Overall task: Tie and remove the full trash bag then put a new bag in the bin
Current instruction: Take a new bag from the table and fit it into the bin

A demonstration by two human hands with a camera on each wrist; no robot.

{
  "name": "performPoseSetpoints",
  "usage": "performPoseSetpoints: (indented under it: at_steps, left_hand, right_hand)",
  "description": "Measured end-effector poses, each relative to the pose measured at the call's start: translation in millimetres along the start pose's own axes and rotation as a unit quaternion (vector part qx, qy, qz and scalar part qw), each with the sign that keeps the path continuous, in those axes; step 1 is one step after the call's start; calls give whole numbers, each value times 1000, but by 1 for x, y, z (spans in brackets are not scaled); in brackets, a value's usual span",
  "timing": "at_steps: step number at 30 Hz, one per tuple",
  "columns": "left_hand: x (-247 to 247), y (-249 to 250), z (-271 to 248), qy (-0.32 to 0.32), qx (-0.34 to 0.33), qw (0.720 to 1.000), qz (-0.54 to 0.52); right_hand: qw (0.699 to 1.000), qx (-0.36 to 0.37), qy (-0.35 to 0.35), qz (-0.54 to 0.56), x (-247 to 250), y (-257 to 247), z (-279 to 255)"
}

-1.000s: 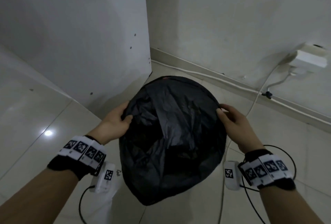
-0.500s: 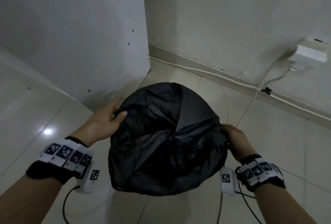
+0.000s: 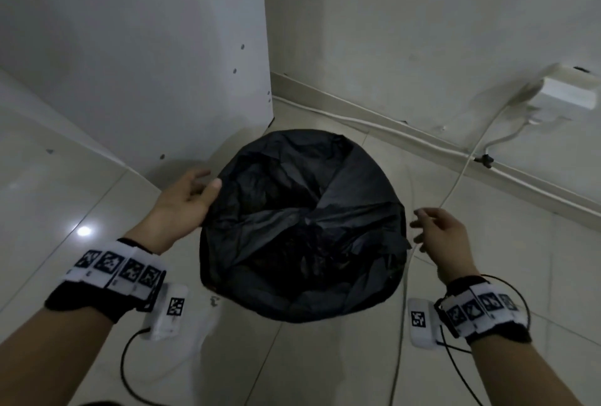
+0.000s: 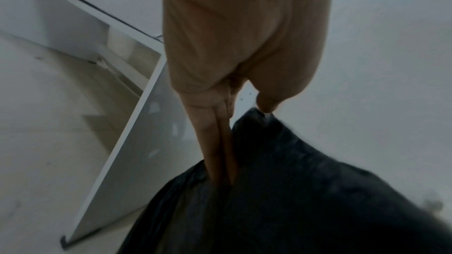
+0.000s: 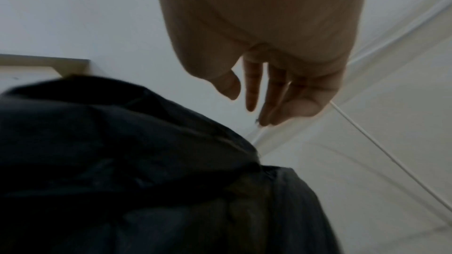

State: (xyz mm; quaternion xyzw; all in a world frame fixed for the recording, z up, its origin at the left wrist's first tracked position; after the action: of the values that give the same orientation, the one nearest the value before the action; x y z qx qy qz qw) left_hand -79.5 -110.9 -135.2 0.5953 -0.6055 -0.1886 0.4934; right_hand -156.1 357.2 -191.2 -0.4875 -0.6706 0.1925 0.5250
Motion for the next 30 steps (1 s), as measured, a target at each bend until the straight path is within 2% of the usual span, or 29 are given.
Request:
performPoseSetpoints:
  at_steps: [1, 2, 4, 6, 8, 10, 12, 14, 17, 20, 22, 25, 27, 30]
  left_hand:
    - [0, 0, -1, -4, 21, 999, -45]
    - [-2, 3, -3, -20, 37, 998, -47]
    - [-11, 1, -7, -102, 69, 990, 63]
    - [-21, -5, -14, -164, 82, 976, 116]
    - [-22, -9, -8, -148, 34, 985, 88]
    - [-14, -6, 2, -71, -23, 996, 44]
    - [0, -8, 9, 4, -23, 999, -35]
    - [1, -14, 14, -4, -19, 999, -48]
    - [-9, -19, 11, -65, -34, 995, 71]
    - [-16, -24, 5, -63, -24, 995, 77]
    - [-17, -22, 1, -35, -34, 998, 28]
    - [-16, -24, 2, -10, -13, 997, -75]
    - [-19, -27, -2, 7, 31, 985, -169]
    - [-32, -30, -6, -2, 57, 958, -282]
  right_hand:
    - [999, 14, -32, 41, -6, -10, -4]
    - [993, 6, -79, 91, -17, -15, -10]
    - [974, -27, -162, 157, -42, -20, -25]
    - [952, -78, -215, 203, -60, -15, -33]
    - [948, -95, -227, 200, -66, -9, -34]
    - [960, -108, -211, 150, -63, 1, -30]
    - [955, -145, -227, 120, -67, 13, -33]
    - [938, -168, -279, 115, -81, 17, -42]
    - [923, -165, -315, 144, -101, 13, -50]
    - [921, -198, -258, 215, -108, 33, -40]
    - [928, -231, -196, 216, -103, 53, -34]
    - [935, -232, -183, 198, -86, 52, -35]
    - [958, -191, -144, 160, -59, 33, -28]
    - [989, -88, -28, 112, -16, -10, -22]
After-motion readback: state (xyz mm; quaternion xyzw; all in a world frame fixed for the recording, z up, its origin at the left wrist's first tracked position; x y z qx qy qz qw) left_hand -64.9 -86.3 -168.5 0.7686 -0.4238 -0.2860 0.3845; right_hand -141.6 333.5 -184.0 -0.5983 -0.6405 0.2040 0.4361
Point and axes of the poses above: each hand's wrist, its own z-axis towards the middle knuckle, its own x-axis out of the back of the hand, y = z × x, the point moved 7 cm from there along z, towards the middle knuckle, and after that the axes turned 7 degrees about -z, right-handed, at the moved point
